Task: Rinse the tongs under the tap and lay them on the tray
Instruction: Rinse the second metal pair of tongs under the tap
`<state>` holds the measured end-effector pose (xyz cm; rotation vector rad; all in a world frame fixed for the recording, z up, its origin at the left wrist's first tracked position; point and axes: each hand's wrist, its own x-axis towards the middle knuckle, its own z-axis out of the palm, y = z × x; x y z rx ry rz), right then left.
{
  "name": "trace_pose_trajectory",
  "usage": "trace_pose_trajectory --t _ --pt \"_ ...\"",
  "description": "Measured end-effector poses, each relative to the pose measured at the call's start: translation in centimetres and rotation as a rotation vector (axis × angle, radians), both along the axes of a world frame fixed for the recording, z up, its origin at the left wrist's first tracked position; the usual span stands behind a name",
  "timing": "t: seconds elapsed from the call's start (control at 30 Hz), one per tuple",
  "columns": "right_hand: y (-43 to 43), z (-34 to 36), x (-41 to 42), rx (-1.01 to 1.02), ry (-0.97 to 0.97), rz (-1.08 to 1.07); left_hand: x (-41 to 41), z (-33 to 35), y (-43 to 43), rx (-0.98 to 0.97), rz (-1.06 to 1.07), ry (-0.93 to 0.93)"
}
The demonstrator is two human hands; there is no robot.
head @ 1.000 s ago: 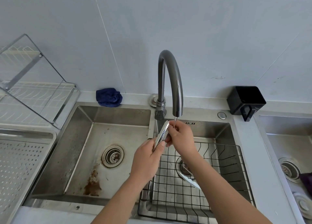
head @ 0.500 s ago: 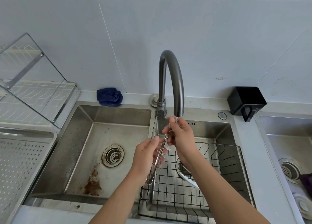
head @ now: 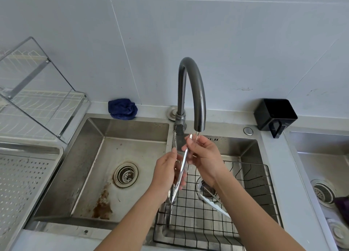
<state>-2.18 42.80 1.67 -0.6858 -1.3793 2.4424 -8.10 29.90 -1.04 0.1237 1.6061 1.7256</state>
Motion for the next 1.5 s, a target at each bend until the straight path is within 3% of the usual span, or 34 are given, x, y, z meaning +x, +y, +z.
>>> trace_pose_trajectory --t 0.07,0.23,0.37,0.8,0.97,1.1,1.2,1.37,1.5 --pt "0.1 0.2 -0.1 0.117 -0.064 -0.043 0.0 -0.2 0.4 -0.032 -0.009 0.064" --pt "0.1 1.0 0.1 0.147 0.04 0.031 0.2 -0.5 1.1 -0.132 -0.024 0.087" --pt "-0.1 1.5 0.0 0.249 -0.017 0.046 0.6 -0.3 2.0 -0.154 -0.069 0.1" --pt "0.5 2.1 0.5 0.569 -0.128 -0.036 -0.2 0.9 5.6 0.065 -0.063 -0.068" --pt "0.3 1.3 1.3 0.556 -0.178 -0.048 -0.6 0.7 5.8 0.112 -0.014 -0.222" --pt "-1.0 0.4 1.7 0.692 -0.215 -0.204 -0.2 0.8 5.7 0.157 -0.034 -0.256" --pt "-1.3 -0.2 1.7 0.866 -0.23 -0.23 0.2 1.0 5.6 0.191 -0.043 -0.22" --pt "-1.6 -0.2 2.2 0.899 -0.16 -0.212 0.7 1.2 5.3 0.256 0.01 -0.105" --pt "-2.2 -0.8 2.6 1.047 -0.067 -0.193 0.8 1.3 4.8 0.283 0.092 0.016"
